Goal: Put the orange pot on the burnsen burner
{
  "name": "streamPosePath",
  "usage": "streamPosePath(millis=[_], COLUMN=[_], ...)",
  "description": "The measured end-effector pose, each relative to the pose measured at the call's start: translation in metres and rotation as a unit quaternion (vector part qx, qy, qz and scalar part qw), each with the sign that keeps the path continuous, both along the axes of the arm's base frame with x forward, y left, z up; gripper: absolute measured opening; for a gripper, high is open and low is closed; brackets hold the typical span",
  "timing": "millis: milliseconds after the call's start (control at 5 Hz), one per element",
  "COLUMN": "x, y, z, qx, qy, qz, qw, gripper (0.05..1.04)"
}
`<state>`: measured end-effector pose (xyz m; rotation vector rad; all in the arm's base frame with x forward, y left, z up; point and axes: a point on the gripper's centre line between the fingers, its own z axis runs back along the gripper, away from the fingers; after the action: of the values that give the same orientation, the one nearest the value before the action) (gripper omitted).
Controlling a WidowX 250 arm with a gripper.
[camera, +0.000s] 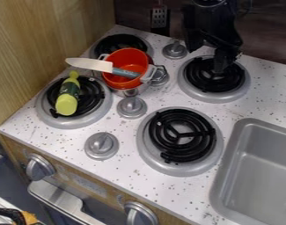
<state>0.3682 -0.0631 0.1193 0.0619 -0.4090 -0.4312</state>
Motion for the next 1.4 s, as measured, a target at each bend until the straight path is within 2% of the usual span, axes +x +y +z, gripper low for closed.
streamPosePath(millis=[200,400,600,800,1000,1200,1400], x=[-0.001,0.0,-0.001,-0.005,-0.006,0.002,0.006], y=[-0.001,0.006,0.014,0.024,0.031,0.053,0.067], z=[-0.01,-0.014,-0.015,-0.021,-0.019,-0.017,-0.016], qx=[0.001,-0.008,-0.011,-0.011,-0.033,-0.054,-0.064], qy=[0.014,0.011,0.013,0.003,0.006,-0.026,-0.061], qz=[0.002,0.027,0.085,0.16,0.258,0.332,0.361], qw=[0.9999,0.9995,0.9962,0.987,0.9656,0.9416,0.9284], gripper=[0.999,0.999,0.999,0.999,0.999,0.999,0.999])
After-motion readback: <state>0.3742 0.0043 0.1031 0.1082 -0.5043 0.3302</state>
